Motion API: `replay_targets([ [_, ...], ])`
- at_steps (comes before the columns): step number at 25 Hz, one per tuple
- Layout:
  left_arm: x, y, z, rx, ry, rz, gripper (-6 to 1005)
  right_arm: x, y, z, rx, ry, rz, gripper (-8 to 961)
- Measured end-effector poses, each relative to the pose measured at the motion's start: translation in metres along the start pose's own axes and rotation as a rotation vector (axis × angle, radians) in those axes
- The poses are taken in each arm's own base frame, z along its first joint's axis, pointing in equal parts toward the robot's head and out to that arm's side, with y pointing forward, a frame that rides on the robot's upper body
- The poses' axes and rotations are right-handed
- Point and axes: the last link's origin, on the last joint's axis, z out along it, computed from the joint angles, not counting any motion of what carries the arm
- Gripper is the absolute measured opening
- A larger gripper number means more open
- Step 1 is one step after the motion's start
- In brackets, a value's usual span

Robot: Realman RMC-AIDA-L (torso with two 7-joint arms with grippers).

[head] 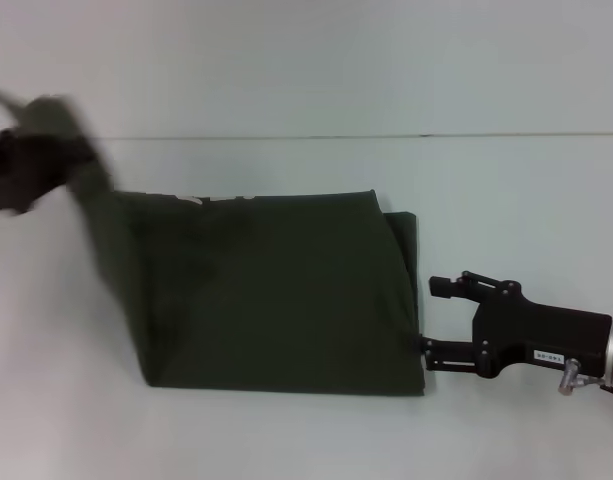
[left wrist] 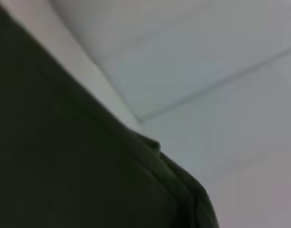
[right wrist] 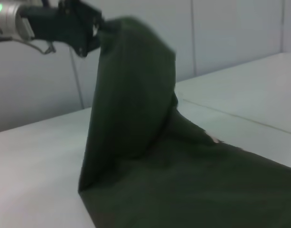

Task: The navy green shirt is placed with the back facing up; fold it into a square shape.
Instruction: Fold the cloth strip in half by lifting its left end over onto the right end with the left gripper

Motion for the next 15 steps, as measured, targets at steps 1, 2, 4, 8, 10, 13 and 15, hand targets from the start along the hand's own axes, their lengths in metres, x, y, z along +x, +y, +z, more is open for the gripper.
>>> replay_targets([
  [1, -0.005, 0.007, 0.021, -0.038, -0.031, 0.007, 57, 0.001, 0.0, -0.001, 0.005, -0.002, 0.005, 926],
  [2, -0.011, 0.013, 0.038, -0.065, -0.052, 0.014, 57, 0.003, 0.0, -0.003, 0.013, -0.003, 0.011, 926],
  [4, -0.024, 0.023, 0.073, -0.117, -0.096, 0.028, 58, 0.005, -0.001, -0.007, 0.028, -0.008, 0.023, 926],
  [8, -0.06, 0.036, 0.139, -0.167, -0.182, 0.051, 59, 0.013, -0.002, -0.021, 0.059, -0.019, 0.054, 927],
  [10, -0.079, 0.037, 0.161, -0.176, -0.218, 0.049, 60, 0.017, -0.001, -0.029, 0.073, -0.029, 0.071, 927],
  [13, -0.107, 0.035, 0.182, -0.164, -0.266, 0.063, 61, 0.022, 0.0, -0.043, 0.098, -0.044, 0.09, 927],
  [15, -0.122, 0.03, 0.186, -0.143, -0.29, 0.062, 62, 0.023, 0.0, -0.049, 0.11, -0.056, 0.104, 926],
])
